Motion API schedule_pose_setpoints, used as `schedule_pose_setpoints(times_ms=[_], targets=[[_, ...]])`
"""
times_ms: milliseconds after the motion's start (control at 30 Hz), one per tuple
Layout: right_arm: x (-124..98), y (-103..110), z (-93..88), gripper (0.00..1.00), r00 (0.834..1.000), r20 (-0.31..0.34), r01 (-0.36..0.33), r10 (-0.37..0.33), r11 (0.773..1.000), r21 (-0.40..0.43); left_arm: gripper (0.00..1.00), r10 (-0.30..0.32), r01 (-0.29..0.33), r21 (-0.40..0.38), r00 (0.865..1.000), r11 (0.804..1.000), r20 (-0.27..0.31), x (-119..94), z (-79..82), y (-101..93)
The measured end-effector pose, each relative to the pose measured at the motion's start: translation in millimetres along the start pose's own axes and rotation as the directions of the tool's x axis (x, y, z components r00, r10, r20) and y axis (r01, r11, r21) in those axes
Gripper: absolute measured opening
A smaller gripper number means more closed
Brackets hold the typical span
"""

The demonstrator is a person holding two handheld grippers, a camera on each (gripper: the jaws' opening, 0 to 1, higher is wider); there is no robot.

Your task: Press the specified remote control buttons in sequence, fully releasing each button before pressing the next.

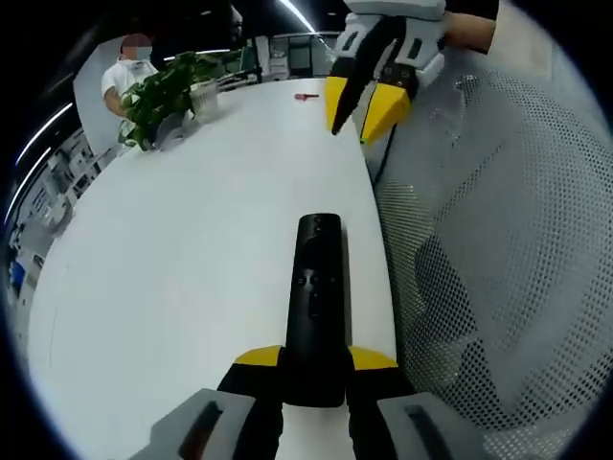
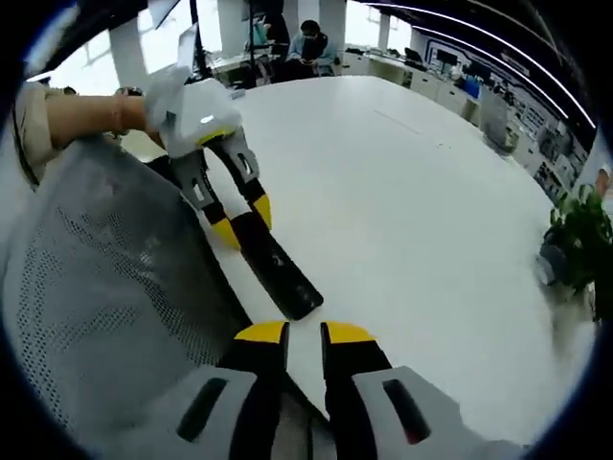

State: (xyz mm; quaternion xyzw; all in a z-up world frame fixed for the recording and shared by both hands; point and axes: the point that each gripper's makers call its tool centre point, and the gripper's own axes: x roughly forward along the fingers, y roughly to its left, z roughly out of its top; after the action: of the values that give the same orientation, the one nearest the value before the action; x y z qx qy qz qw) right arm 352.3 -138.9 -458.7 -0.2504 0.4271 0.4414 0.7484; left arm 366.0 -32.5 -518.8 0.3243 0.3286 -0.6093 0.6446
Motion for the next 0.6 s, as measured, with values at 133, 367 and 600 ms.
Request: schedule_pose_setpoints(times_ms=[133,367,600], targets=[[18.4,-7.3,5.3,0.0,0.999,-0.041,-0.034,0.029,0.992,-0.124,0.24,-0.008,0.008,0.007,1.0,1.0,-0.003,0.7,-1.1,0.4],[47.9,-4.8,-3.7,0.0,0.991,-0.092,-0.108,0.095,0.983,-0.149,0.24,-0.01,0.01,0.004,1.0,1.0,0.003,0.9,-2.4,0.3],[56.4,-5.9,-4.9,0.0,0.991,-0.105,-0.093,0.079,0.986,-0.142,0.24,-0.014,0.014,-0.001,1.0,1.0,0.008,1.1,-2.3,0.3]])
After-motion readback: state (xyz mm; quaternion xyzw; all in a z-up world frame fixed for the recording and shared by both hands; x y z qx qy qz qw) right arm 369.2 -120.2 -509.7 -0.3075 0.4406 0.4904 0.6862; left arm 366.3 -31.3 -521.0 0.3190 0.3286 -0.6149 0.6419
